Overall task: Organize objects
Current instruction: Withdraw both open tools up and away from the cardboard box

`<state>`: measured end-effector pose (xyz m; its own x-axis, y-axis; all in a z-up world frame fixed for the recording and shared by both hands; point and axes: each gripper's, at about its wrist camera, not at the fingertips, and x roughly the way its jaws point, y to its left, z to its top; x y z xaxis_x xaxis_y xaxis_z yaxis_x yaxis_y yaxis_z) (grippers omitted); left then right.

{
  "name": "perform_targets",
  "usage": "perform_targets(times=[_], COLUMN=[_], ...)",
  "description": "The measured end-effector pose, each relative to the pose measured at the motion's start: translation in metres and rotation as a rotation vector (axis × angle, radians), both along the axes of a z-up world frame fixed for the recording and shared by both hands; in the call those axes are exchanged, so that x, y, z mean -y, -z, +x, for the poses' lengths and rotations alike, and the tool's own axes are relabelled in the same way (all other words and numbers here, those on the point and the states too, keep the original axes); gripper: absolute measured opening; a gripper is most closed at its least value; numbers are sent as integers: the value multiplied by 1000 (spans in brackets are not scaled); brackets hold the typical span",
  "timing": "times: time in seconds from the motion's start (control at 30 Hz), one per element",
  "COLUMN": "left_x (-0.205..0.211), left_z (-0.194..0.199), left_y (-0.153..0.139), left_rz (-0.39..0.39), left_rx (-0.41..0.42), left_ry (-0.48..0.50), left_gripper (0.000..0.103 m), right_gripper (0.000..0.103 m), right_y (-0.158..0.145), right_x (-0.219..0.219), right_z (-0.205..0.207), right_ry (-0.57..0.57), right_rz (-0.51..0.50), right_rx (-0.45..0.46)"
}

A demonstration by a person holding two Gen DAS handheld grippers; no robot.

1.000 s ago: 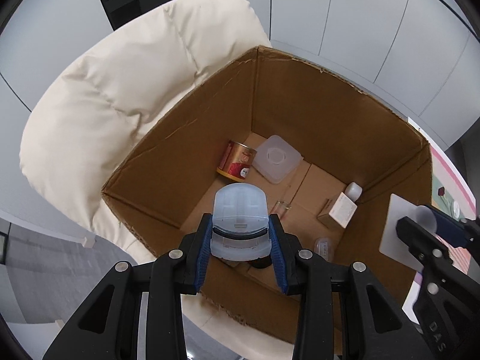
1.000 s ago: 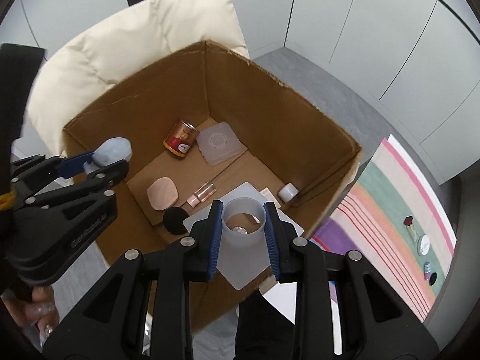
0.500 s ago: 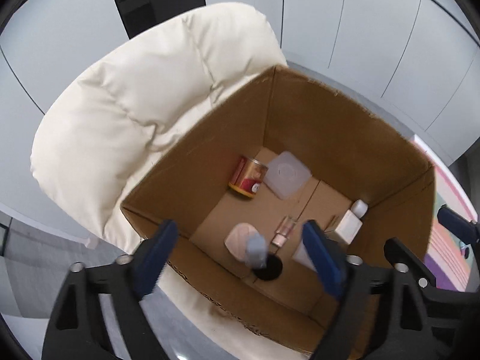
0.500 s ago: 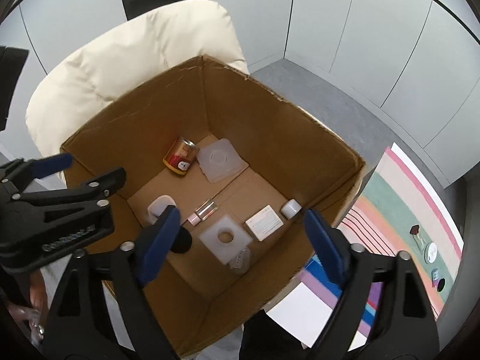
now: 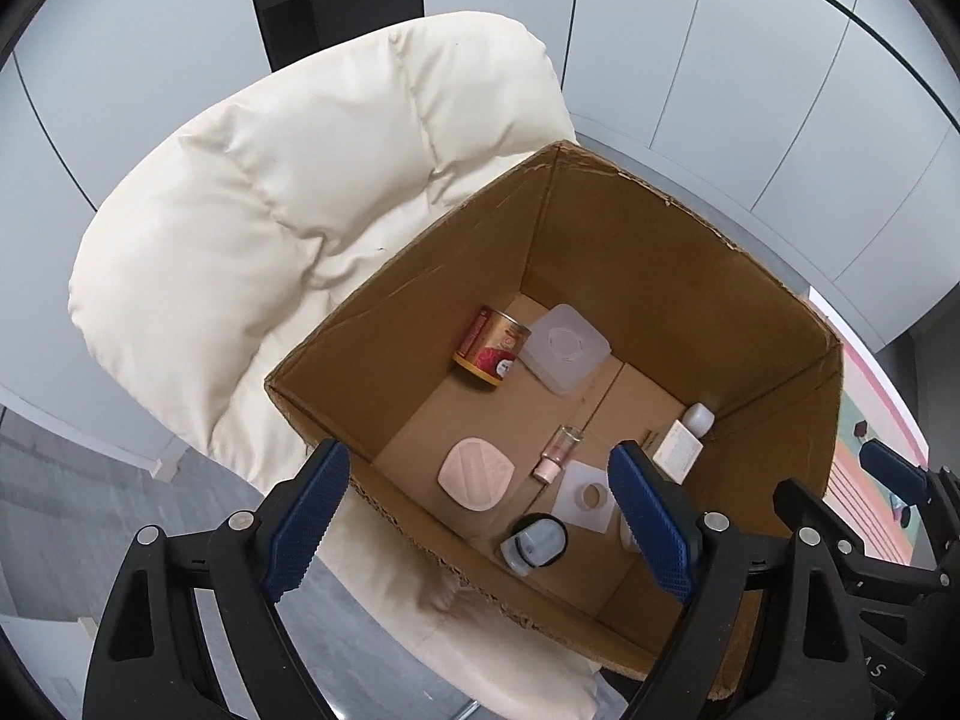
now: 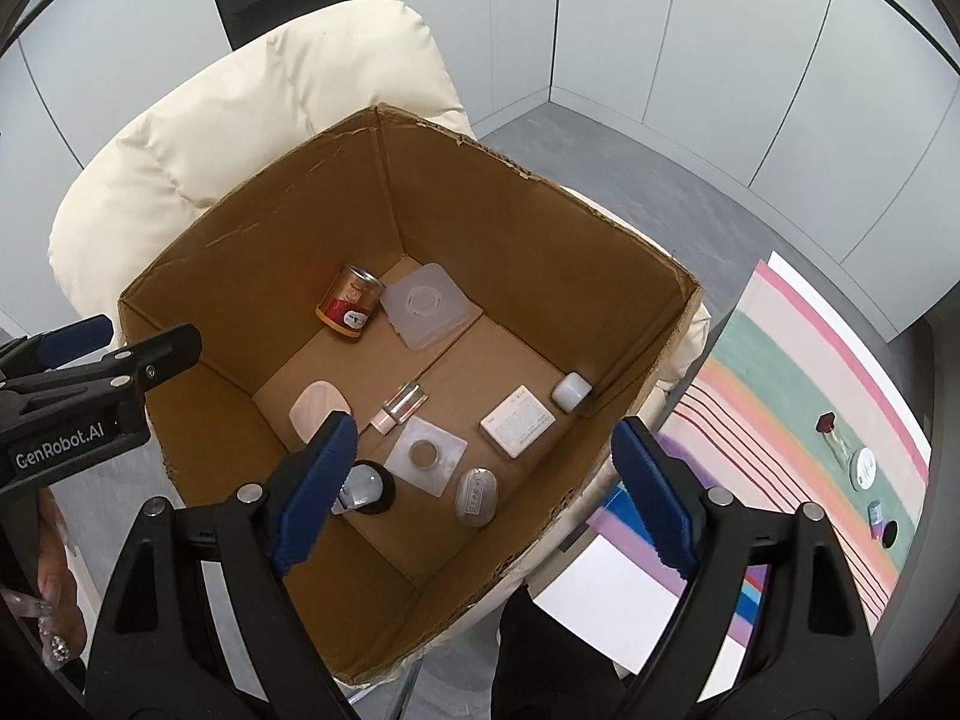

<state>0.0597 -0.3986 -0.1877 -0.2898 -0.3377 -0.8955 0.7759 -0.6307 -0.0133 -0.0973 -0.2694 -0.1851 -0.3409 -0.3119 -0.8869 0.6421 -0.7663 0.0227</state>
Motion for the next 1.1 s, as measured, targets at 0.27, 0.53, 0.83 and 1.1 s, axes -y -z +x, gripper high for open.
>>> perform_targets(times=[0.27,0.53,0.83,1.1], left_x=[-3,-20,-47,-84], left_z=[3,14,48,65], left_y=[-5,-18,-20,-22], left_rz=[-9,-32,-22,-14], left_rx=[23,18,14,19], left_ry=[15,29,46,81], left_gripper=[89,89,89,89], right_gripper=[89,89,89,89], right_y=[-5,-15,-21,-25], right_x=[-3,-19,-41,-77], right_z=[6,25,60,100], right_ry=[4,13,10,26], right_rz=[8,0,17,10], right_rx=[-6,0,1,16])
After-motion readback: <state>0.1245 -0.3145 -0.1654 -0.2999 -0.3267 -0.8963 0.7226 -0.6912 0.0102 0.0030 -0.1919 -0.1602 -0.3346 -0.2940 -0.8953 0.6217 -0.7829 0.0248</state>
